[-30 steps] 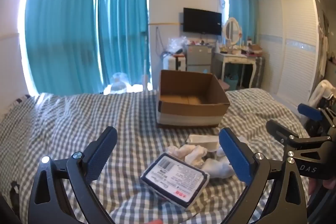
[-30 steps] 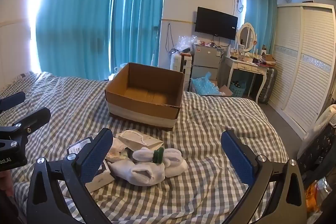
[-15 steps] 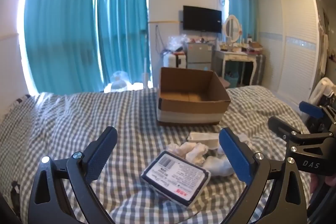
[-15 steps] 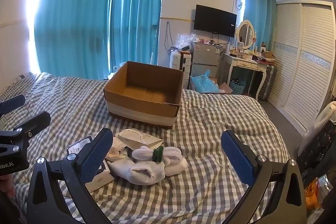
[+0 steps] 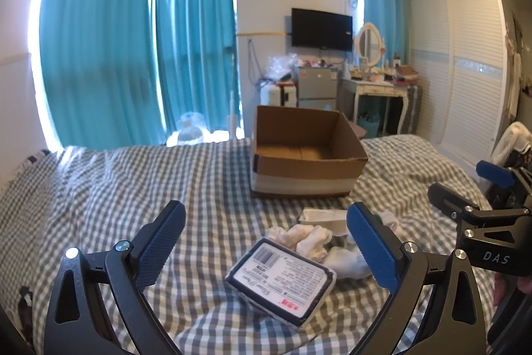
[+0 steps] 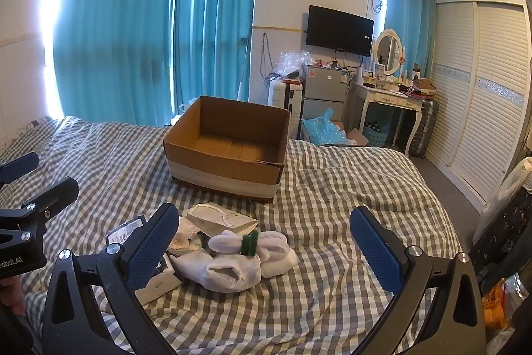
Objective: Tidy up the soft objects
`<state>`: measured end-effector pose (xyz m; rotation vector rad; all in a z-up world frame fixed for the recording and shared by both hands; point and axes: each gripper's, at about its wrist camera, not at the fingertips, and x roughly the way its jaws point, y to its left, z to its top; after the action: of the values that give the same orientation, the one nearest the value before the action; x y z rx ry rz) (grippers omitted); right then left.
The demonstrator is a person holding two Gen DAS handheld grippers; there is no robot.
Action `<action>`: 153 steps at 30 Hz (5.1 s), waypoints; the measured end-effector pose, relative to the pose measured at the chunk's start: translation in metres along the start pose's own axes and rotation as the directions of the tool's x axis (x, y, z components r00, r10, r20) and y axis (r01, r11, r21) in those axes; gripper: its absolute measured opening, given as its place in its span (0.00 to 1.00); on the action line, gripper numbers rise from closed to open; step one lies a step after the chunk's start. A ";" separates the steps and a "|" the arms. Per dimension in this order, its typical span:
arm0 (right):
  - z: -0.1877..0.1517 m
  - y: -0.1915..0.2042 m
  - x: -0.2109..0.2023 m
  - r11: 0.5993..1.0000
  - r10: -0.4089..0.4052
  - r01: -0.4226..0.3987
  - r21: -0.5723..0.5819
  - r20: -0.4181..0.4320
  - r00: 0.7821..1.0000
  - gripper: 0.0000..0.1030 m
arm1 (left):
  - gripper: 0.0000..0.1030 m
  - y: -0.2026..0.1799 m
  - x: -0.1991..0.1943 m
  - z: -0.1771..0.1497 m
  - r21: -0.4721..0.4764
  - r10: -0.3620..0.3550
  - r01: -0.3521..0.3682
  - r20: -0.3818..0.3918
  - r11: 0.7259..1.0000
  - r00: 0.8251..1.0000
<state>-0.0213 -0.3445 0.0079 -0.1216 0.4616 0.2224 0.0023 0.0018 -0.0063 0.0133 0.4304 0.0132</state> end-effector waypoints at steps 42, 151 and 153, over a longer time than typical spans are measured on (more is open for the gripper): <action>-0.001 -0.001 -0.001 1.000 -0.003 0.003 0.005 -0.004 1.000 1.00 | 0.97 0.000 0.000 -0.002 0.000 0.012 -0.012 -0.007 1.000 1.000; 0.000 0.009 0.028 0.958 0.287 -0.265 0.108 -0.346 0.893 0.02 | 0.17 0.016 -0.023 -0.001 -0.030 -0.062 0.057 -0.180 0.998 0.982; -0.006 0.013 0.041 0.973 0.226 -0.223 0.056 -0.392 0.892 0.02 | 0.17 0.016 -0.022 -0.001 -0.026 -0.061 0.058 -0.180 0.998 0.982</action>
<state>0.0087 -0.3251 -0.0173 -0.1033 0.8841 0.4273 -0.0183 0.0170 0.0019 -0.0209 0.6123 -0.0404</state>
